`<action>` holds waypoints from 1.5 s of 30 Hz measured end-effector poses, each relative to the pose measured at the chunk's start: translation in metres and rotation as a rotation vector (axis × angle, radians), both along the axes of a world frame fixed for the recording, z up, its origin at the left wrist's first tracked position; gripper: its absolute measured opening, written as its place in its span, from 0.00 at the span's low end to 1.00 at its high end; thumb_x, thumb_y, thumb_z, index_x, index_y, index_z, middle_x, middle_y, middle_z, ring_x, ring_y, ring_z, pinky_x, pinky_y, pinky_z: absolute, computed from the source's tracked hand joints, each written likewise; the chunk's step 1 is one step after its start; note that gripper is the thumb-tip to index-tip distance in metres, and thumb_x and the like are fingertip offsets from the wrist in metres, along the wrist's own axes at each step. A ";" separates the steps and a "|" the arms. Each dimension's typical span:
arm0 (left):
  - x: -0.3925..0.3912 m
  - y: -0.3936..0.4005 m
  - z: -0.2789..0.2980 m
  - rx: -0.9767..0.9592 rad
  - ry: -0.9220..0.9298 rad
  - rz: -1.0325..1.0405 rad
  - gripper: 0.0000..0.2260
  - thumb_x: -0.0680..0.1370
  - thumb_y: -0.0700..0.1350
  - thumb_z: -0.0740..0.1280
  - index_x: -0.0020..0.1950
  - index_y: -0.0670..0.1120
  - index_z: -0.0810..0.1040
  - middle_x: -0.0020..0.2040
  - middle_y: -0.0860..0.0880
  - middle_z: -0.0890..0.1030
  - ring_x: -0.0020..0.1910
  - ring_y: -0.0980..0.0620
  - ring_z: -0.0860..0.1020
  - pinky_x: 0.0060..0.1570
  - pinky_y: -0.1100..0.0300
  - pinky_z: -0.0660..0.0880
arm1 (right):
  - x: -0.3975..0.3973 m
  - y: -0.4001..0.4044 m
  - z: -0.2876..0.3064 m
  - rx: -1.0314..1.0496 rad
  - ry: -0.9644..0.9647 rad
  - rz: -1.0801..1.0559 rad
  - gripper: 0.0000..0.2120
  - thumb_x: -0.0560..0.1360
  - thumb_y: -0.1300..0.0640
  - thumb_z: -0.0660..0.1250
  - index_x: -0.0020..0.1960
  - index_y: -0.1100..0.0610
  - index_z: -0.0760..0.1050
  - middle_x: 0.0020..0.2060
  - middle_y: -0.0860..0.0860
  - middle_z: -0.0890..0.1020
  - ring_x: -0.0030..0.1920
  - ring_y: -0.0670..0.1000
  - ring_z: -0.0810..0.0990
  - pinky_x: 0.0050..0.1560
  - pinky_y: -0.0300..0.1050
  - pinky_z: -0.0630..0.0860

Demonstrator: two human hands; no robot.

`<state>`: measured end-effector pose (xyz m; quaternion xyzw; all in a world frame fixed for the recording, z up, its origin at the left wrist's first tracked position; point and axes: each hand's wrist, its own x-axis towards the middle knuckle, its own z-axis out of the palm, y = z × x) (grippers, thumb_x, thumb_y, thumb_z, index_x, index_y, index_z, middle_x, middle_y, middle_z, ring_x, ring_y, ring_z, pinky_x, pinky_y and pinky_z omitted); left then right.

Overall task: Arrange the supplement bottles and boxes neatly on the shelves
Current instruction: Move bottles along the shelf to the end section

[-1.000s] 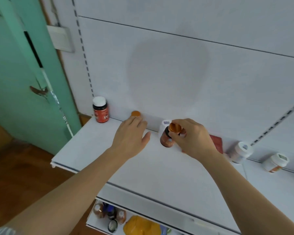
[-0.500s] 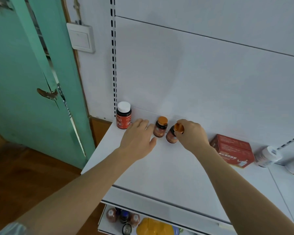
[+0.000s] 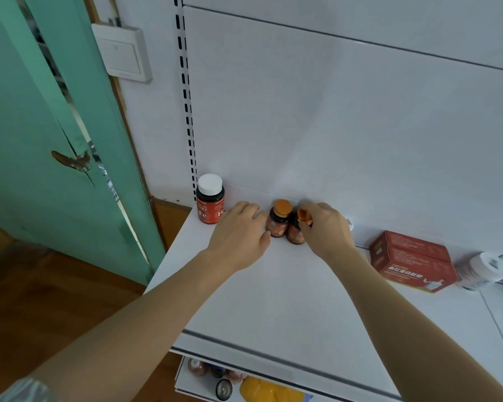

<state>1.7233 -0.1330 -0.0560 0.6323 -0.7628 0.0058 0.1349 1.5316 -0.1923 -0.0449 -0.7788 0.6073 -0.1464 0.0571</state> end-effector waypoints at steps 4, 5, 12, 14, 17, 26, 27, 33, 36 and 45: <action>-0.002 -0.005 -0.002 0.016 -0.002 -0.004 0.19 0.80 0.53 0.59 0.65 0.44 0.75 0.64 0.47 0.74 0.67 0.46 0.68 0.63 0.50 0.69 | -0.002 0.002 -0.007 -0.057 -0.100 0.024 0.11 0.75 0.61 0.67 0.57 0.54 0.80 0.57 0.55 0.78 0.50 0.59 0.79 0.40 0.44 0.69; -0.002 -0.006 -0.003 0.018 -0.002 -0.007 0.19 0.80 0.53 0.59 0.65 0.44 0.75 0.64 0.47 0.74 0.66 0.46 0.68 0.63 0.50 0.69 | -0.002 0.003 -0.008 -0.070 -0.117 0.027 0.11 0.74 0.62 0.67 0.56 0.55 0.81 0.58 0.56 0.77 0.48 0.60 0.80 0.40 0.46 0.72; -0.005 -0.010 0.000 0.017 0.005 -0.009 0.17 0.79 0.52 0.59 0.62 0.44 0.76 0.61 0.47 0.75 0.64 0.46 0.69 0.60 0.50 0.71 | -0.002 0.003 -0.011 -0.073 -0.045 0.022 0.10 0.75 0.61 0.68 0.56 0.58 0.80 0.58 0.57 0.76 0.51 0.61 0.78 0.44 0.47 0.72; -0.007 -0.008 0.003 0.003 0.016 -0.007 0.16 0.79 0.52 0.60 0.61 0.44 0.76 0.60 0.47 0.76 0.63 0.46 0.70 0.59 0.50 0.71 | -0.003 0.007 -0.008 -0.080 -0.031 0.033 0.12 0.75 0.59 0.68 0.59 0.57 0.79 0.60 0.57 0.75 0.55 0.61 0.77 0.47 0.49 0.73; -0.009 -0.006 0.010 -0.026 0.026 0.000 0.16 0.79 0.51 0.60 0.63 0.44 0.75 0.59 0.48 0.76 0.62 0.46 0.70 0.60 0.51 0.70 | -0.009 0.017 0.001 -0.143 -0.013 0.042 0.12 0.77 0.56 0.66 0.60 0.56 0.78 0.59 0.57 0.75 0.56 0.61 0.75 0.46 0.55 0.76; -0.044 0.007 0.024 -0.104 0.042 -0.050 0.18 0.78 0.51 0.59 0.64 0.44 0.73 0.61 0.47 0.74 0.62 0.44 0.70 0.61 0.51 0.68 | -0.056 0.072 0.016 -0.187 0.142 -0.046 0.22 0.78 0.51 0.64 0.69 0.60 0.71 0.67 0.59 0.74 0.72 0.61 0.66 0.68 0.60 0.67; -0.052 0.009 0.024 -0.113 0.040 -0.065 0.18 0.78 0.51 0.59 0.64 0.44 0.73 0.61 0.47 0.74 0.62 0.44 0.70 0.61 0.51 0.68 | -0.063 0.079 0.017 -0.182 0.150 -0.060 0.23 0.78 0.51 0.64 0.69 0.60 0.71 0.68 0.59 0.73 0.72 0.62 0.66 0.69 0.60 0.66; -0.123 0.030 0.035 -0.125 0.001 -0.160 0.20 0.78 0.51 0.60 0.67 0.43 0.72 0.62 0.45 0.74 0.63 0.42 0.69 0.60 0.49 0.67 | -0.127 0.126 0.023 -0.164 0.171 -0.169 0.22 0.77 0.48 0.63 0.66 0.58 0.73 0.65 0.57 0.75 0.70 0.61 0.67 0.69 0.58 0.66; -0.172 0.043 0.042 -0.148 -0.028 -0.220 0.21 0.79 0.51 0.60 0.68 0.42 0.71 0.66 0.43 0.73 0.68 0.40 0.67 0.65 0.47 0.66 | -0.170 0.151 0.028 -0.185 0.154 -0.226 0.22 0.78 0.47 0.63 0.67 0.58 0.72 0.66 0.58 0.74 0.71 0.61 0.67 0.70 0.58 0.65; -0.373 0.104 0.057 -0.196 -0.013 -0.341 0.21 0.79 0.54 0.60 0.68 0.45 0.70 0.66 0.45 0.72 0.67 0.42 0.67 0.66 0.47 0.65 | -0.350 0.239 0.036 -0.157 0.193 -0.362 0.27 0.80 0.43 0.56 0.74 0.57 0.64 0.74 0.57 0.66 0.76 0.59 0.58 0.75 0.54 0.58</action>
